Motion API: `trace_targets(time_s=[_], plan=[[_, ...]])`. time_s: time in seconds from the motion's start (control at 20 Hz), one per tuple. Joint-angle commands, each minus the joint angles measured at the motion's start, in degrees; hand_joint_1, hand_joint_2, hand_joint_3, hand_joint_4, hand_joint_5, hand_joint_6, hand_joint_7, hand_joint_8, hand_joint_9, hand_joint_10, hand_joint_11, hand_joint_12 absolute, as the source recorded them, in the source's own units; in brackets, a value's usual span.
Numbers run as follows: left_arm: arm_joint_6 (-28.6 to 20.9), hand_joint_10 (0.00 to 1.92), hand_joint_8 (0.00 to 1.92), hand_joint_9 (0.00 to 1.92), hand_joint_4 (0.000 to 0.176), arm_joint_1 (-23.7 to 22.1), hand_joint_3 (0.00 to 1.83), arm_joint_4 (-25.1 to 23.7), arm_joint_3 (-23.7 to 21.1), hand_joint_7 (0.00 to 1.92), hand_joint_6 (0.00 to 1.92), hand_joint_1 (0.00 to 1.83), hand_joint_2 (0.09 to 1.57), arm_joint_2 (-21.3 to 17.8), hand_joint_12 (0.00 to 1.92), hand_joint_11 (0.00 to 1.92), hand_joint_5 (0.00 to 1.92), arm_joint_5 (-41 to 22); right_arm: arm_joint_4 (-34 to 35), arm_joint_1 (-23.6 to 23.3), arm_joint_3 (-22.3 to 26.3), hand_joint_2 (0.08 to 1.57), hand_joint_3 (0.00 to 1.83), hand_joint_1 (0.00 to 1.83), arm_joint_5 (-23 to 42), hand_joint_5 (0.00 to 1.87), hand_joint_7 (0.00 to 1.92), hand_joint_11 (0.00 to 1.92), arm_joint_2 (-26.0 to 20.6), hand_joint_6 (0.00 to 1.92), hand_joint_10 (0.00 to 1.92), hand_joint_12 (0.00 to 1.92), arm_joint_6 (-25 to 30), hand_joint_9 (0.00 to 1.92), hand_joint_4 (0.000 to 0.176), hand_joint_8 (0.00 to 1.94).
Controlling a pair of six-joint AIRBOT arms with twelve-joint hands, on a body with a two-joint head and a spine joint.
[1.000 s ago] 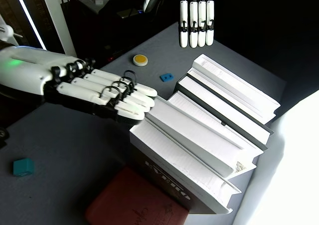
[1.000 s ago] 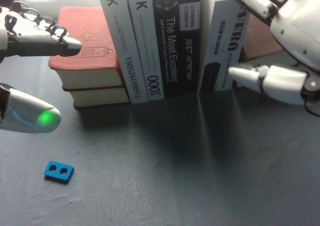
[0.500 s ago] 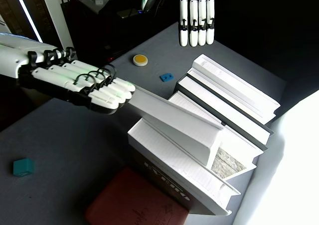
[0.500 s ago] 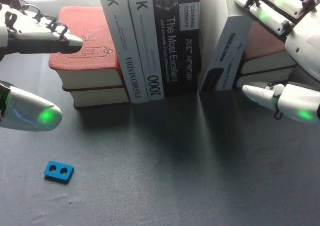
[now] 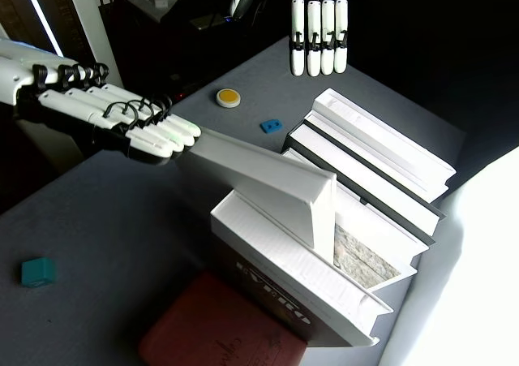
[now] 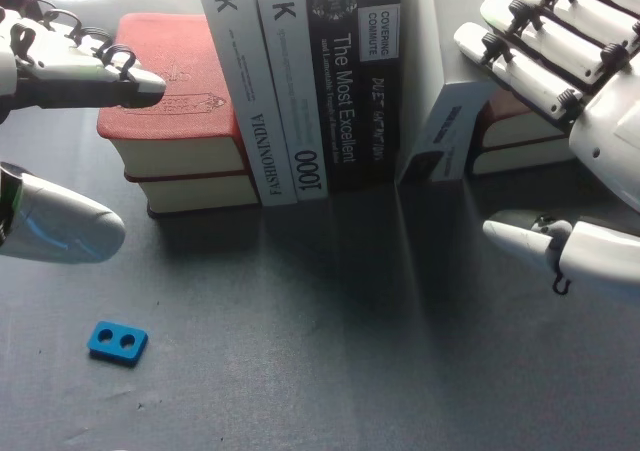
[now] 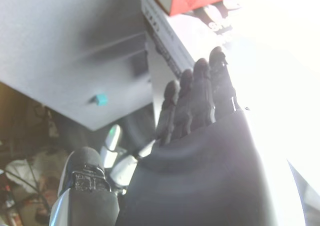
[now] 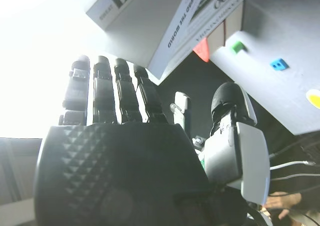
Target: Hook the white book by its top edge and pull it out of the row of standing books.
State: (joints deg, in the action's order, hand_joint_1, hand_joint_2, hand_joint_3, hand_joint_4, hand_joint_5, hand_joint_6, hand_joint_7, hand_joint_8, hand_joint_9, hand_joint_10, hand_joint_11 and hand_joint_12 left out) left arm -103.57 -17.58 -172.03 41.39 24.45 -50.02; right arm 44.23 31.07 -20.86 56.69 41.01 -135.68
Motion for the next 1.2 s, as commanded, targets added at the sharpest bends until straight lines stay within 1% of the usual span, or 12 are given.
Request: trace_targets(time_s=[0.0,0.2,0.35,0.4,0.5,0.65,0.75,0.95,1.0,1.1,1.15], plan=[[0.0,0.0,0.0,0.0,0.0,-0.5,0.0,-0.5,-0.3,0.0,0.0,0.0,1.08,-0.3,0.0,0.0,0.0,5.3,-0.7,0.2,0.3,1.15,0.0,0.0,2.5,0.17,0.14,0.03,-0.4,0.01,0.01,0.03,-0.8,0.09,0.0,0.01],[-0.1,0.0,0.0,0.0,0.0,-0.5,0.0,-0.5,-0.6,0.0,0.0,0.0,1.04,-0.3,0.0,0.0,0.0,5.3,0.4,2.3,1.7,1.16,0.0,0.0,2.4,0.18,0.15,0.02,-0.8,0.01,0.01,0.04,-1.5,0.09,0.0,0.01],[-0.1,0.0,0.0,0.0,0.0,0.1,0.0,-0.5,-0.7,0.0,0.0,0.0,1.08,-0.4,0.0,0.0,0.0,5.3,0.7,3.4,2.0,1.16,0.0,0.0,2.5,0.16,0.13,0.0,-0.8,0.0,0.0,0.04,-1.8,0.07,0.0,0.0],[-0.1,0.0,0.0,0.0,0.0,0.6,0.0,-0.5,-0.7,0.0,0.0,0.0,1.08,-0.5,0.0,0.0,0.0,5.3,2.2,3.5,2.1,1.16,0.0,0.0,2.4,0.15,0.12,0.0,-0.8,0.0,0.0,0.01,-2.4,0.06,0.0,0.0],[-0.1,0.0,0.0,0.0,0.0,1.0,0.01,-0.5,-0.7,0.0,0.0,0.0,1.1,-0.6,0.0,0.0,0.0,5.3,4.5,3.7,2.5,1.17,0.0,0.0,1.8,0.14,0.12,0.0,-0.8,0.0,0.0,0.0,-3.6,0.06,0.0,0.0],[-0.1,0.0,0.0,0.0,0.0,1.1,0.0,-0.5,-0.8,0.0,0.0,0.0,1.08,-0.6,0.0,0.0,0.0,5.3,4.5,4.6,3.0,1.17,0.0,0.0,1.8,0.13,0.11,0.01,-0.8,0.0,0.0,0.01,-3.8,0.06,0.0,0.0],[-0.1,0.0,0.0,0.0,0.0,1.1,0.0,-0.5,-0.8,0.0,0.0,0.0,1.06,-0.6,0.0,0.0,0.0,5.3,4.5,4.8,3.2,1.16,0.0,0.0,1.8,0.15,0.13,0.04,-0.8,0.01,0.01,0.02,-3.8,0.08,0.0,0.01],[-0.1,0.0,0.0,0.0,0.0,1.1,0.01,-0.5,-0.7,0.0,0.0,0.0,1.09,-0.6,0.0,0.0,0.0,5.3,4.7,5.4,3.3,1.15,0.0,0.0,1.8,0.16,0.14,0.04,-0.8,0.01,0.01,0.03,-4.0,0.09,0.0,0.01],[-0.1,0.0,0.0,0.0,0.0,1.1,0.0,-0.5,-0.7,0.0,0.0,0.0,1.08,-0.6,0.0,0.0,0.0,5.3,4.7,5.6,3.3,1.15,0.0,0.0,1.7,0.19,0.16,0.01,-0.7,0.01,0.0,0.2,-4.1,0.11,0.0,0.0],[-0.1,0.0,0.0,0.0,0.0,1.1,0.0,-0.5,-0.8,0.0,0.0,0.0,1.08,-0.6,0.0,0.0,0.0,5.3,4.7,6.5,3.3,1.17,0.0,0.0,1.1,0.19,0.16,0.0,-0.7,0.0,0.0,0.19,-4.3,0.1,0.0,0.0],[-0.1,0.0,0.0,0.0,0.0,1.1,0.01,-0.5,-0.8,0.0,0.0,0.0,1.09,-0.6,0.0,0.0,0.0,5.3,4.7,6.9,3.3,1.16,0.0,0.0,0.8,0.17,0.14,0.0,-0.6,0.0,0.0,0.16,-4.3,0.08,0.0,0.0]])
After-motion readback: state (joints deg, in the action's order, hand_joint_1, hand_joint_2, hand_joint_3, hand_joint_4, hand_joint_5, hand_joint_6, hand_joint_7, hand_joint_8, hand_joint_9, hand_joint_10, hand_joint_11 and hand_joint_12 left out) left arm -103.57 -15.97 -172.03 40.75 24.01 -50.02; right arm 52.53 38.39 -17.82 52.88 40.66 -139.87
